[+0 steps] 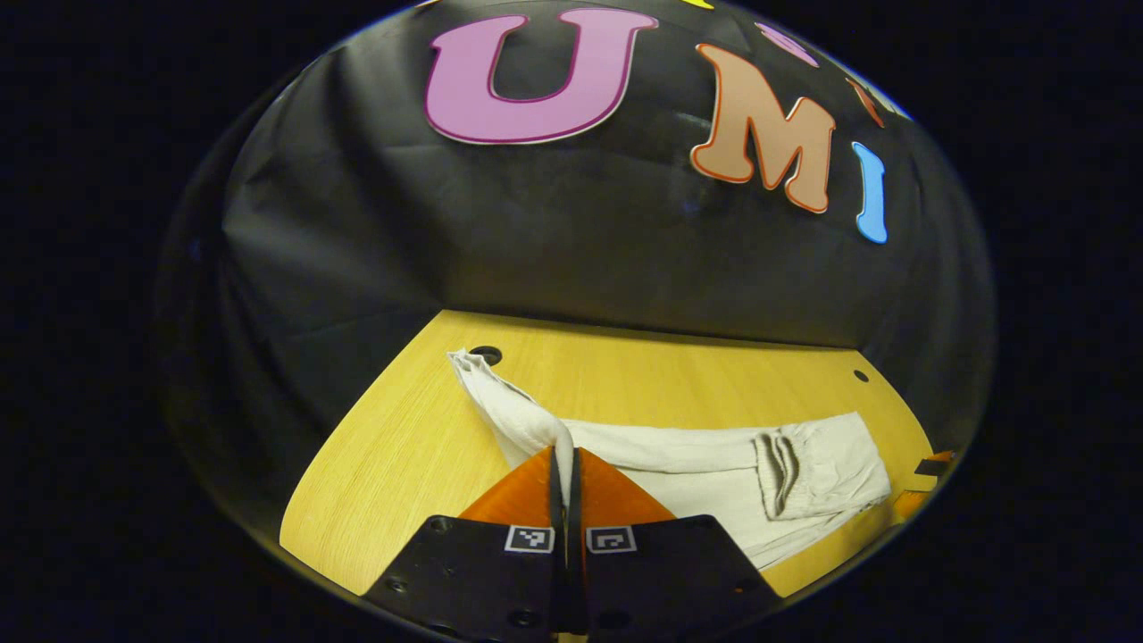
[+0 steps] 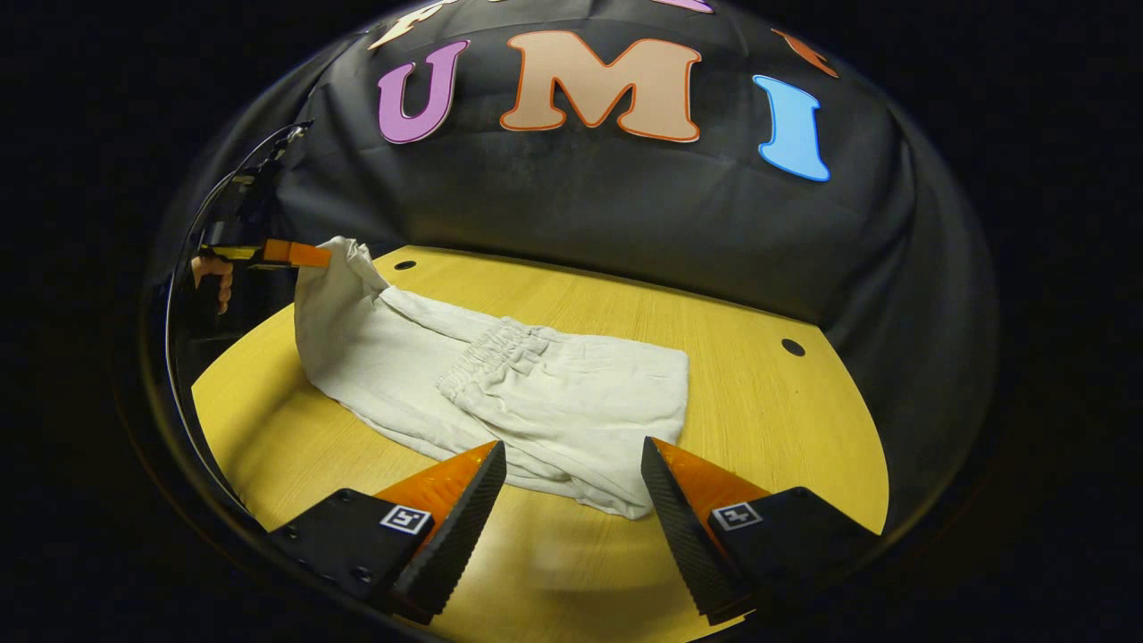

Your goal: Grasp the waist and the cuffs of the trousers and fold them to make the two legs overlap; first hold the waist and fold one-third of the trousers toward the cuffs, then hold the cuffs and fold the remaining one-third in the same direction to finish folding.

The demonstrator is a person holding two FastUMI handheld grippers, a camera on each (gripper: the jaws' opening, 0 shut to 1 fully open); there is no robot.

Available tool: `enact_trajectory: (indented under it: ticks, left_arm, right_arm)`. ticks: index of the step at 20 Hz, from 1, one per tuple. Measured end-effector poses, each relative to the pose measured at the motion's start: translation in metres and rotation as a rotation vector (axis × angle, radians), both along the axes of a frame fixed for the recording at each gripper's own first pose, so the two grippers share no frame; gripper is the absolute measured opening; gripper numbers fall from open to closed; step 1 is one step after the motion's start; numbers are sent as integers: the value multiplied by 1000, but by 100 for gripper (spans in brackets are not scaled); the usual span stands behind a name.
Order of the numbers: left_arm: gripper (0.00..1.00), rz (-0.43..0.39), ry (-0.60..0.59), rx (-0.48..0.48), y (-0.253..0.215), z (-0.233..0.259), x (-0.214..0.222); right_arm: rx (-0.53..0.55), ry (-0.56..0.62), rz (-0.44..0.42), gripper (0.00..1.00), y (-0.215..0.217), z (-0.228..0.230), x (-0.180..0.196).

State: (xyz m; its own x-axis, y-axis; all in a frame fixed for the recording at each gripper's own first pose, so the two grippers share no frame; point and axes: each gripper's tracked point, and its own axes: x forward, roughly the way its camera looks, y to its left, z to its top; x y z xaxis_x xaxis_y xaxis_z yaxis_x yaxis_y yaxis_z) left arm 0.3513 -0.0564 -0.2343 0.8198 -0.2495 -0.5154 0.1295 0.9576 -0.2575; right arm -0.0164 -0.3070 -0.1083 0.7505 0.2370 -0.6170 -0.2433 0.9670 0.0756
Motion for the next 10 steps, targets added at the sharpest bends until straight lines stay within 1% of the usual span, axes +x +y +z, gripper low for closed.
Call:
enact_trajectory:
  ticks: [1, 5, 6, 10]
  left_arm:
    - [0, -7, -9, -3, -17, 9, 0]
    - [0, -53, -43, -15, -61, 32, 8]
    - [0, -70, -50, -20, -63, 32, 10]
    - [0, -138, -76, -35, -113, 48, 13]
  right_arm:
    - [2, -1, -6, 98, -5, -1, -2]
    - [11, -3, -41, 99, -29, -2, -11]
    - [12, -3, -48, 98, -34, -3, -13]
    - [15, 9, -78, 99, -58, -7, -24]
